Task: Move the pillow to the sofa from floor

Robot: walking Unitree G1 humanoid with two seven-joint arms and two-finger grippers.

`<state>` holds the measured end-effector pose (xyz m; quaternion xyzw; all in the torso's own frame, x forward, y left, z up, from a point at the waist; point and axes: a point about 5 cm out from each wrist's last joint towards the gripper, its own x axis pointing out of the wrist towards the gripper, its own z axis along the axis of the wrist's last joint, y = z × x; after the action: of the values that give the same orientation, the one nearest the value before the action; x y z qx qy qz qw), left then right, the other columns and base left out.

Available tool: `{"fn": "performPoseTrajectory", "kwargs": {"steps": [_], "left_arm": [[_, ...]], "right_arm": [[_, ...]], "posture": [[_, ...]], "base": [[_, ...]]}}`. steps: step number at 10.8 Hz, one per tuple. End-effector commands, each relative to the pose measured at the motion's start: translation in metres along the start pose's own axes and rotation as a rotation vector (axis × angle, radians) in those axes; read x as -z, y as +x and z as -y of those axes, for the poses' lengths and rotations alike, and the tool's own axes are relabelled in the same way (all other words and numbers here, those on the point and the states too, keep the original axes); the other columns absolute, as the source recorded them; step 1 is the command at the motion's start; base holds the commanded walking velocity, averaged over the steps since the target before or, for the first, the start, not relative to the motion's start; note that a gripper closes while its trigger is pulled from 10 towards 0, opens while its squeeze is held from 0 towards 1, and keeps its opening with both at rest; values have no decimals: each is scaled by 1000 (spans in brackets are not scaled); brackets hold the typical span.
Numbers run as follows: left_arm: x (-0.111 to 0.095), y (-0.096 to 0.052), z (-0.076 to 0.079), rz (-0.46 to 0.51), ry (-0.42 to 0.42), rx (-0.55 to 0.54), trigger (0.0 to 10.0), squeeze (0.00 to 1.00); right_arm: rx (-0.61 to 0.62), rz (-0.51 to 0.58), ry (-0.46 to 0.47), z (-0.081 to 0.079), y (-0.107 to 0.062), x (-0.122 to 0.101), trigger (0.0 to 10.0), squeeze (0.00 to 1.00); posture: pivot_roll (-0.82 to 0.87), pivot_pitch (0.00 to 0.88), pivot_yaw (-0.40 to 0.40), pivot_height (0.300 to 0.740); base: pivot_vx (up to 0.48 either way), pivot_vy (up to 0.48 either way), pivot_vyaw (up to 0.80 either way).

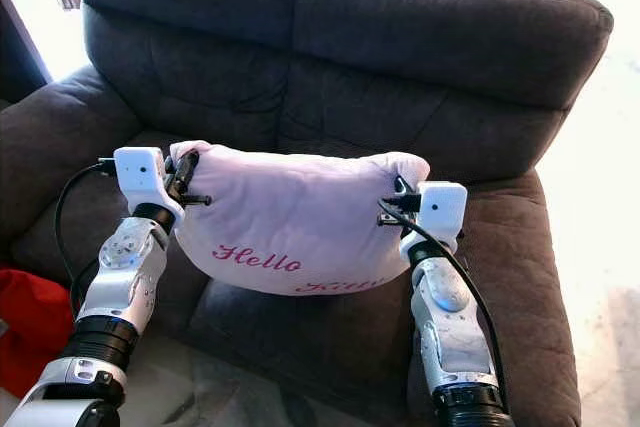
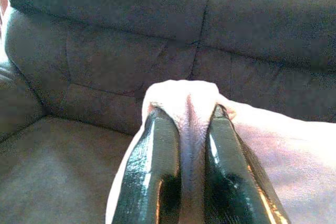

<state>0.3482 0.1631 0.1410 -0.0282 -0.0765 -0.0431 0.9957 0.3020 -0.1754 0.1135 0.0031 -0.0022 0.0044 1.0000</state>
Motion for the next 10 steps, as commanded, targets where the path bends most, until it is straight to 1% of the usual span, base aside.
{"fn": "performPoseTrajectory", "kwargs": {"steps": [1, 2, 3, 6, 7, 8, 9, 10], "left_arm": [[-11, 3, 7, 46, 7, 35, 10000, 0], [-11, 3, 8, 47, 6, 35, 10000, 0], [-11, 3, 7, 49, 8, 34, 10000, 0], [-12, 3, 7, 52, 8, 38, 10000, 0], [-13, 3, 12, 56, -10, 82, 10000, 0], [-17, -1, 32, 73, 7, 245, 10000, 0], [-15, -4, 49, 52, 27, 351, 10000, 0], [-11, -3, 49, 36, 31, 325, 10000, 0]], "right_arm": [[-10, 60, -29, 0, 7, -16, 10000, 0], [-12, 62, -32, -1, 7, -16, 10000, 0], [0, 60, 8, 0, 7, -15, 10000, 0], [-7, 55, -10, 0, 7, -15, 10000, 0], [-7, 54, -10, 0, 7, -14, 10000, 0], [-7, 52, -14, 1, 10, -14, 10000, 0], [-4, 58, -17, 3, 14, -17, 10000, 0], [-2, 63, -17, 3, 15, -19, 10000, 0]], "posture": [[11, 0, -68, 740], [11, 0, -68, 740], [13, 0, -69, 740], [13, 0, -69, 740], [13, 0, -69, 740], [17, 0, -70, 740], [18, 0, -71, 740], [15, 0, -70, 740]], "base": [[0, 0, 0], [0, 0, 438], [0, 0, 0], [0, 0, 0], [0, 0, 0], [0, 0, 0], [0, 0, 0], [0, 0, 0]]}}
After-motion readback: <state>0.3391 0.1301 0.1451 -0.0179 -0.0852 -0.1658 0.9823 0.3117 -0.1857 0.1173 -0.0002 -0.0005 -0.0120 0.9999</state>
